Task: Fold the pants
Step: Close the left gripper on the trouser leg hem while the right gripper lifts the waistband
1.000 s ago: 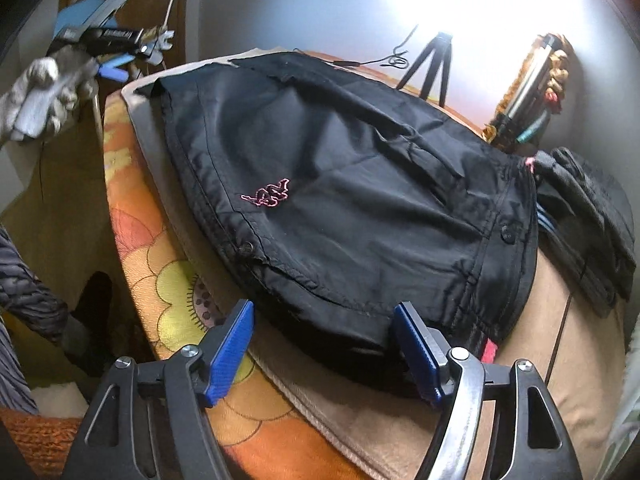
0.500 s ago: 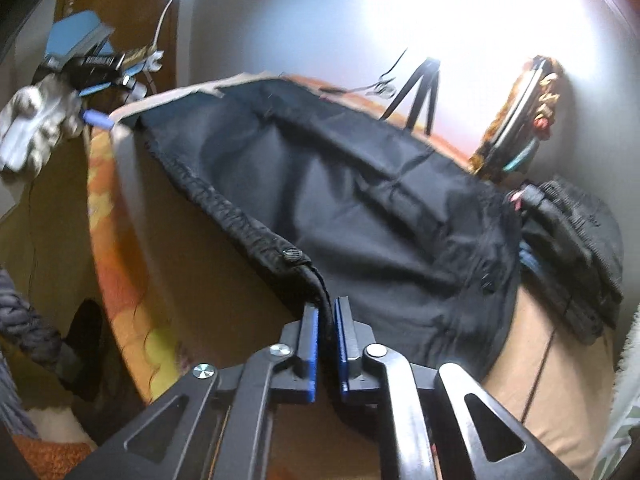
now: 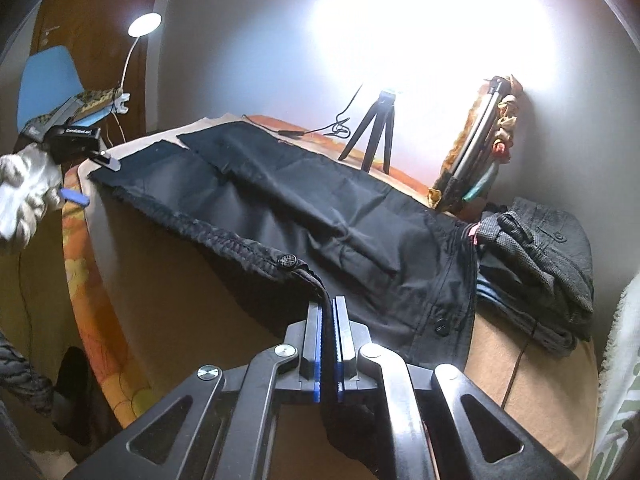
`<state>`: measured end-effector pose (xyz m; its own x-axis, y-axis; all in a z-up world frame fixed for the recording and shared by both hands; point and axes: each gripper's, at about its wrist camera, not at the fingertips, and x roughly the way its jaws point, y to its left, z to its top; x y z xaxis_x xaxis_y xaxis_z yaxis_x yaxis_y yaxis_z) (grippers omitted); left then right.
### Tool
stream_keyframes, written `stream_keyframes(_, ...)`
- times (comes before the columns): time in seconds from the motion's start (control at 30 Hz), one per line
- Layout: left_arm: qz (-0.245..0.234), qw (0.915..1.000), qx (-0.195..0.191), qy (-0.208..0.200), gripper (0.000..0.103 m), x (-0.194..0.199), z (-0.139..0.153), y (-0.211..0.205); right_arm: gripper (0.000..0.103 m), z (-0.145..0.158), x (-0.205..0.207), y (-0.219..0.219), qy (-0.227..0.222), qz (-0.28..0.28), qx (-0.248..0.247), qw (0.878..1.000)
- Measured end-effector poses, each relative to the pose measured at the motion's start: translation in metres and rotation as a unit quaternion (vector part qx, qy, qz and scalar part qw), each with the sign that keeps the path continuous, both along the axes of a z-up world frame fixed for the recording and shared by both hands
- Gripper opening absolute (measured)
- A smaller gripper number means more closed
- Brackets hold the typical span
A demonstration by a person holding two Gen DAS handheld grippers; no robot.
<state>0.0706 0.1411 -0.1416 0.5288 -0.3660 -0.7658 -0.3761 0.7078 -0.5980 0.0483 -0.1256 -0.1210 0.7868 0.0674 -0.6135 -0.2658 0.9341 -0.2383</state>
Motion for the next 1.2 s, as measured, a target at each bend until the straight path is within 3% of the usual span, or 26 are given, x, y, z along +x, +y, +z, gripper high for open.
stream_keyframes(0.13, 0.023, 0.9995, 0.017, -0.016, 0.1, 0.011, 0.004, 0.004, 0.002, 0.006, 0.003, -0.001, -0.009, -0.005, 0.005, 1.0)
stream_keyframes(0.23, 0.055, 0.9982, -0.006, -0.022, 0.084, 0.02, 0.005, 0.021, 0.002, 0.011, 0.001, 0.0, -0.02, -0.005, 0.008, 1.0)
stream_keyframes(0.33, 0.081, 0.996, -0.026, -0.029, 0.061, 0.027, 0.004, 0.034, 0.002, 0.013, 0.0, -0.002, -0.021, -0.007, 0.011, 1.0)
stream_keyframes(0.4, 0.088, 0.9952, -0.025, -0.033, 0.03, 0.034, 0.001, 0.042, 0.002, 0.012, 0.0, -0.004, -0.017, -0.008, 0.014, 1.0)
stream_keyframes(0.47, 0.095, 0.9944, -0.029, -0.036, 0.006, 0.037, -0.004, 0.047, 0.002, 0.01, -0.001, -0.005, -0.014, -0.008, 0.014, 1.0)
stream_keyframes(0.67, 0.089, 0.9937, -0.025, -0.064, 0.003, 0.04, -0.004, 0.052, 0.002, 0.005, -0.004, -0.001, -0.009, -0.001, 0.002, 1.0)
stream_keyframes(0.9, 0.068, 0.9898, 0.024, -0.123, 0.002, 0.024, 0.035, 0.057, 0.001, 0.003, -0.023, 0.01, -0.017, 0.017, -0.024, 0.999)
stream_keyframes(1.03, 0.075, 0.987, 0.021, -0.141, 0.002, 0.013, 0.048, 0.064, 0.001, 0.001, -0.045, 0.019, -0.033, 0.032, -0.055, 0.997)
stream_keyframes(1.2, 0.069, 0.98, 0.074, -0.171, 0.002, -0.004, 0.072, 0.058, 0.001, 0.003, -0.063, 0.024, -0.038, 0.044, -0.059, 0.997)
